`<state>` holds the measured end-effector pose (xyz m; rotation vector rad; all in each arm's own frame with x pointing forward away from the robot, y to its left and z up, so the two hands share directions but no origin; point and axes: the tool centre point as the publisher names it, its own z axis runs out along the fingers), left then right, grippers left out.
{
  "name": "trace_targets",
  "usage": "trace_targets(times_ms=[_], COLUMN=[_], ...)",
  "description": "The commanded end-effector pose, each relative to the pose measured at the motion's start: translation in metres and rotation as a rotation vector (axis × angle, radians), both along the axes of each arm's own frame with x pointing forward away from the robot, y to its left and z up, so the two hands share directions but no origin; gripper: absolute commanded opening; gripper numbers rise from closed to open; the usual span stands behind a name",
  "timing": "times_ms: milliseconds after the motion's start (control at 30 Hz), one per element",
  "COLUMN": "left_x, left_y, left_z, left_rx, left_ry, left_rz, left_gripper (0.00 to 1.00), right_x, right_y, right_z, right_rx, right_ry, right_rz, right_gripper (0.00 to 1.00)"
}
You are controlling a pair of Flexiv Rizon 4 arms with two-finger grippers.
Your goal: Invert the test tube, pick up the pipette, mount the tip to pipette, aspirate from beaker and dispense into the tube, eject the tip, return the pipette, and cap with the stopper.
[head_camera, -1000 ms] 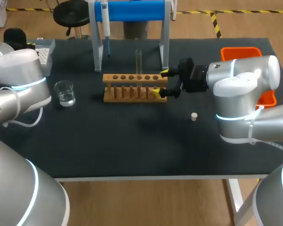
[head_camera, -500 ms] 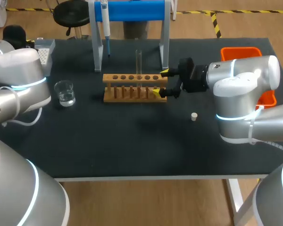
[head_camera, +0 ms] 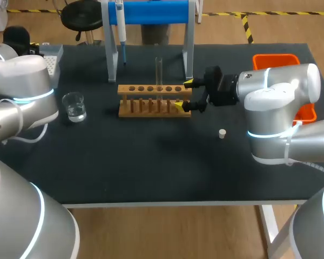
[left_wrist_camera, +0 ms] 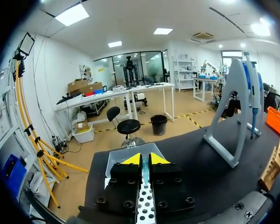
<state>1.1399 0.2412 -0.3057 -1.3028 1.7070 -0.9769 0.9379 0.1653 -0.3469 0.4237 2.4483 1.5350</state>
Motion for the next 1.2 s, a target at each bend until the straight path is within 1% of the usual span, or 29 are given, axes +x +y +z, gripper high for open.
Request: trace_targets(times_ms=[33,267,467,533,733,800,833,1200], left_x=[-0.004,-0.015,-0.032,-0.041,-0.071,-0.086,-0.095,-0.095], left_y=[-0.001,-0.003,-0.012,-0.017,-0.032,-0.042,-0.049,-0.049], left_z=[0.004,0.012,0.026,0.033,0.056,0.065,0.071,0.071], left_rx=[0.001,0.007,0.018,0.026,0.008,0.002,-0.020,-0.020], left_ry=[-0.004,-0.016,-0.038,-0.047,-0.080,-0.088,-0.112,-0.112], left_rz=[0.003,-0.007,-0.080,-0.126,-0.273,-0.379,-0.470,-0.470], left_gripper=[0.00,0.00,0.00,0.00,0.00,0.00,0.00,0.00], right_x=[-0.001,-0.001,-0.001,-0.001,-0.001,-0.001,-0.001,-0.001], right_y=[-0.001,-0.001,-0.001,-0.001,-0.001,-0.001,-0.001,-0.001], right_z=[0.000,0.000,0.000,0.000,0.000,0.000,0.000,0.000], right_rx=[0.001,0.001,0.001,0.001,0.001,0.001,0.001,0.001], right_ry=[-0.001,-0.001,-0.001,-0.001,-0.001,-0.001,-0.001,-0.001], right_rz=[-0.001,-0.001,-0.001,-0.001,-0.001,-0.001,-0.001,-0.001], right_gripper=[1.00,1.00,1.00,1.00,1.00,1.00,1.00,1.00])
